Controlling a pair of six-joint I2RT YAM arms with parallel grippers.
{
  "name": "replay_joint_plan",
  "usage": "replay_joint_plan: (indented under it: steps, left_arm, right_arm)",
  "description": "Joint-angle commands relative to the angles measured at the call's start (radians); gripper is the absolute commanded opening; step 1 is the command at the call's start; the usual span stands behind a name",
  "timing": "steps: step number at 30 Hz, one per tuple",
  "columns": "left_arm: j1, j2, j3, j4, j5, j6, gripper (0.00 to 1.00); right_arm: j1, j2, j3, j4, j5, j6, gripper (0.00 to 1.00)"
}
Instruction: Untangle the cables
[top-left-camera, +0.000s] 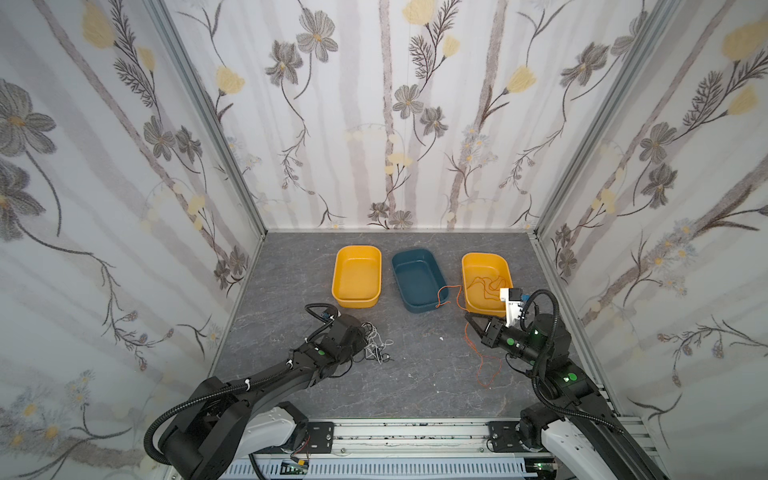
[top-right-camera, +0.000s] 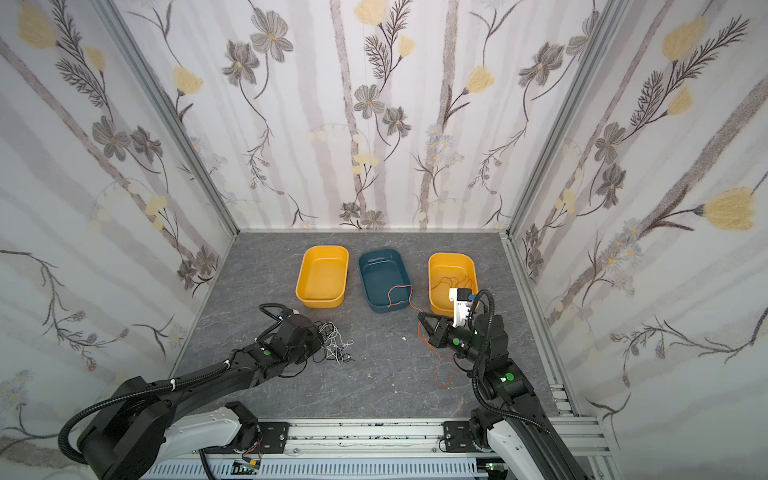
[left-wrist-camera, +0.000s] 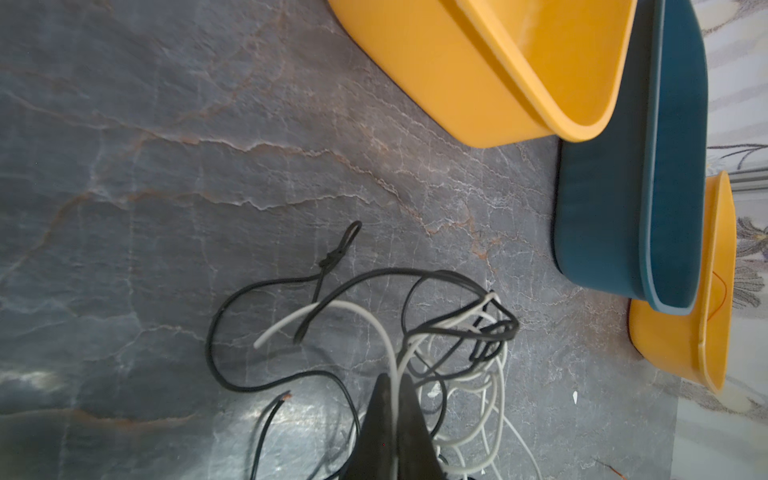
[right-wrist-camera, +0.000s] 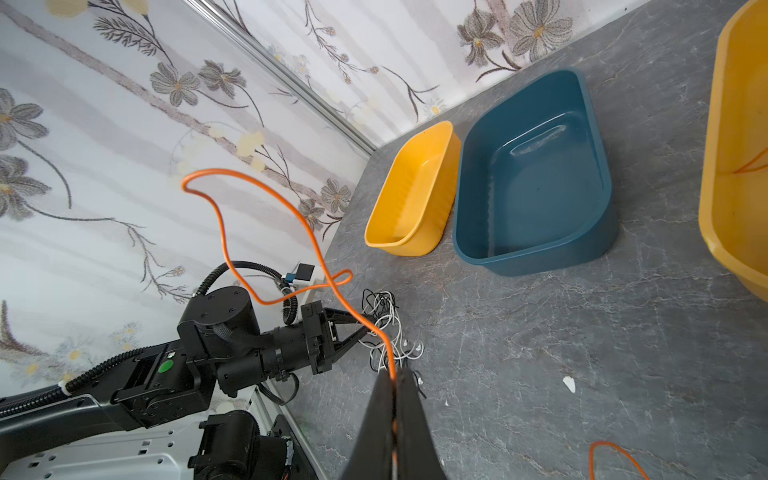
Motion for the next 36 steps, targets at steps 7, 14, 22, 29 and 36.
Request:
replay_joint_plan:
  steps: [7, 14, 22, 29, 36]
  left_arm:
    - [-0.006, 0.038, 0.014, 0.059, 0.024, 0.02, 0.0]
    - [-0.007, 0.074, 0.033, 0.085, 0.041, 0.022, 0.0]
    - [-0.009, 0.074, 0.028, 0.089, 0.035, 0.024, 0.0]
    - [-0.01, 0.106, 0.032, 0.102, 0.04, 0.036, 0.0]
    - [-0.01, 0.116, 0.031, 0.111, 0.04, 0.042, 0.0]
  right_arm:
    - [0.009, -0.054, -0.038, -0.28, 0.185, -0.074, 0.0]
    - [0.06, 0.005, -0.103, -0.316, 0.317, 0.01, 0.0]
    - [0.175, 0.041, -0.116, -0.366, 0.522, 0.093, 0.09]
    - [0.213, 0.014, -0.102, -0.406, 0.607, 0.139, 0.45]
    - [0.225, 0.07, -0.101, -0.424, 0.696, 0.17, 0.72]
